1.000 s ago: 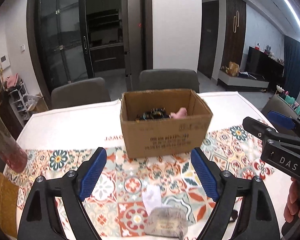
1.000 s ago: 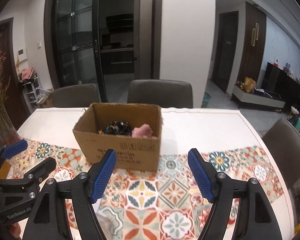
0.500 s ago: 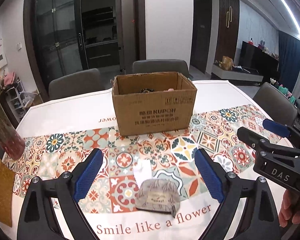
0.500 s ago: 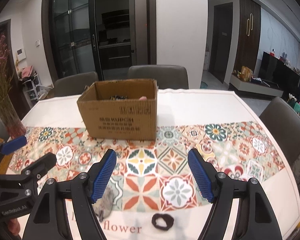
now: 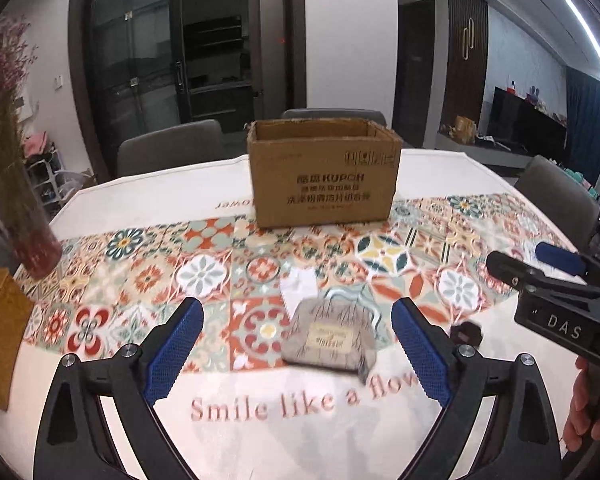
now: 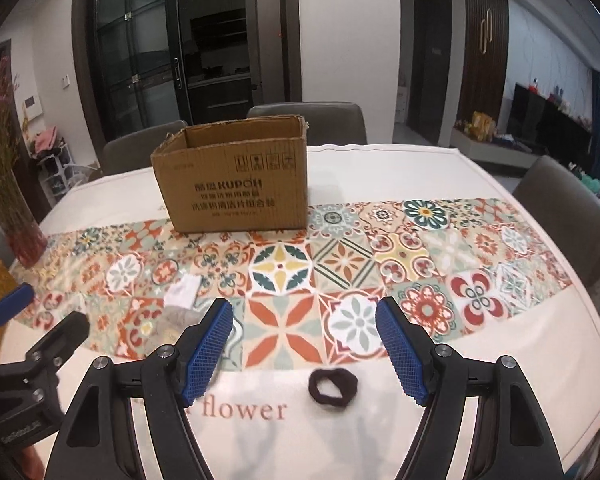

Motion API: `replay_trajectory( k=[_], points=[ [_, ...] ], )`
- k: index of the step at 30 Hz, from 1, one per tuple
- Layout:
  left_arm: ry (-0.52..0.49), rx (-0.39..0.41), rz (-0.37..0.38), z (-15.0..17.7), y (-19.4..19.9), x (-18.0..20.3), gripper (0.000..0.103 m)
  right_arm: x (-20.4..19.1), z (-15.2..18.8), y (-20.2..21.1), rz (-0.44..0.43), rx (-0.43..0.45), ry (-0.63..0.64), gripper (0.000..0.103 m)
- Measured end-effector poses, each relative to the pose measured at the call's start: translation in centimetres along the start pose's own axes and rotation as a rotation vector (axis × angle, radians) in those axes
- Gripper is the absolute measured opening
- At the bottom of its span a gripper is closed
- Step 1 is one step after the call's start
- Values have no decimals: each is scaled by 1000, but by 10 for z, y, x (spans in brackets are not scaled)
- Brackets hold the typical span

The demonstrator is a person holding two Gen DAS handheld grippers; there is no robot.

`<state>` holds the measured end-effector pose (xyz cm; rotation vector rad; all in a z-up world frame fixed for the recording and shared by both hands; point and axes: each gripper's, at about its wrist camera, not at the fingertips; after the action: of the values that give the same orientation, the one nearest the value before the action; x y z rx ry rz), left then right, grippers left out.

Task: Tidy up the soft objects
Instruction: 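Move both tools back from the box down toward the pouch and hair tie, then grasp the grey lifestyle pouch with the left tool while the right tool grasps the brown hair tie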

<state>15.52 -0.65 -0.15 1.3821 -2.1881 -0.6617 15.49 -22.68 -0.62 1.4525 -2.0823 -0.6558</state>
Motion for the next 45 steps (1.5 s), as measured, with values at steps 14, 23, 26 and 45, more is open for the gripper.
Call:
replay_trajectory(
  k=[14,23,26,45],
  points=[
    [22,-15,-29,70,27,14,96,8,56,20,10,-1,14,75],
    [-39,23,-57,67,26,28,96,17,61,4,1,-72,-21,75],
    [-44,19,-43,63,16,28,96,20,62,-7,2,-103,-38,75],
    [-12,-101,35,42,-89,9,97,10,66,-69,23,-150,-42,75]
  ],
)
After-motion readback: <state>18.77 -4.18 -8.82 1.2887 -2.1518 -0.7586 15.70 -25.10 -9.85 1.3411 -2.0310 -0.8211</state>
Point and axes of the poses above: each gripper's, at about its wrist camera, not at the fingertips, and y roughly against the way its jaws point, x to its right, z to its underside, and after that the axes turned 13 degrees about z, right-handed
